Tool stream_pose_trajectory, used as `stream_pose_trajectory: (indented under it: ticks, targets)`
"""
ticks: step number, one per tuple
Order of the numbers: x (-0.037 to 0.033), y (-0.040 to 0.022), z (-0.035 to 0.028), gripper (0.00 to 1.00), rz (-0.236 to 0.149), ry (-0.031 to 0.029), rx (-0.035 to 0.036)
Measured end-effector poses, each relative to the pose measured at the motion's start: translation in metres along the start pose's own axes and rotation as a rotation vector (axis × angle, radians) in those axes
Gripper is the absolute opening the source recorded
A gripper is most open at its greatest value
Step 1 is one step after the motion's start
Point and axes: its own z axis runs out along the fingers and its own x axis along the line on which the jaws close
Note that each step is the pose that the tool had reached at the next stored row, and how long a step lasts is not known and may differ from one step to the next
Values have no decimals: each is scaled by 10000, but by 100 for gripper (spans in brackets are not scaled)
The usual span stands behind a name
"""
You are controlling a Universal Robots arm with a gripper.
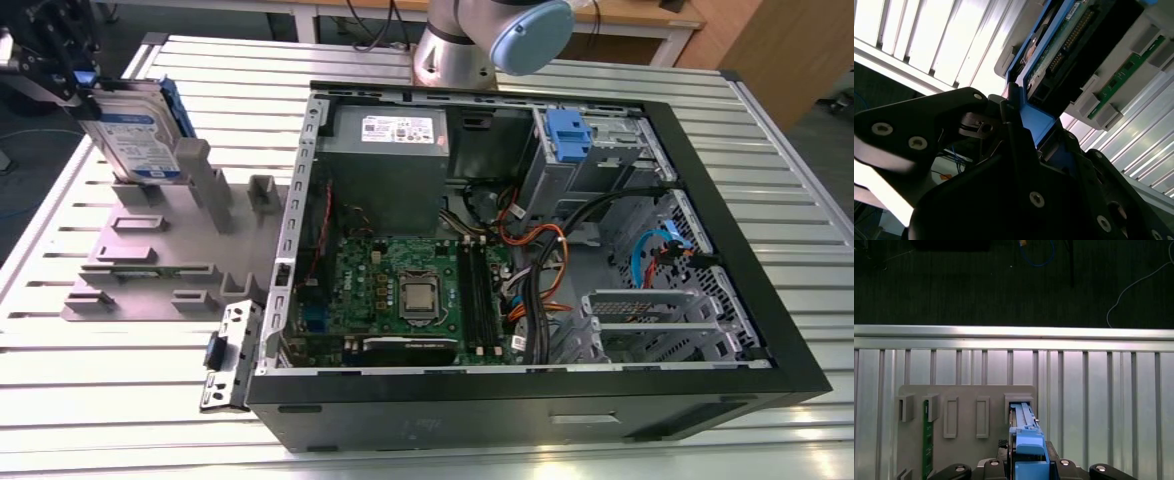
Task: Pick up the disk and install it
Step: 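Pick up the disk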
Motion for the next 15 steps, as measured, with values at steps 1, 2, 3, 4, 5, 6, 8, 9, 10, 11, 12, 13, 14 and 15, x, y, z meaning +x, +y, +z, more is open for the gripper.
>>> stream_pose_trajectory:
  ticks: [1, 2, 3, 4, 5, 6, 8, 9, 10, 11, 12, 13, 14, 15]
  targets:
    - [0, 0, -3, 37, 0, 0, 0]
    - [0, 0, -3, 37, 0, 0, 0]
    - [0, 0, -3, 37, 0, 0, 0]
    - [0, 0, -3, 37, 0, -1, 1]
    - [0, 0, -3, 37, 0, 0, 1]
    - [0, 0, -4, 37, 1, 0, 0]
    - [0, 0, -5, 37, 0, 0, -1]
    - [0, 0, -7, 37, 0, 0, -1]
    - [0, 0, -8, 37, 0, 0, 0]
    - [0, 0, -9, 37, 0, 0, 0]
    - [0, 0, -11, 37, 0, 0, 0]
    - [-2, 1, -46, 37, 0, 0, -1]
    - [-2, 1, -47, 37, 0, 0, 0]
    - [-2, 1, -57, 37, 0, 0, 0]
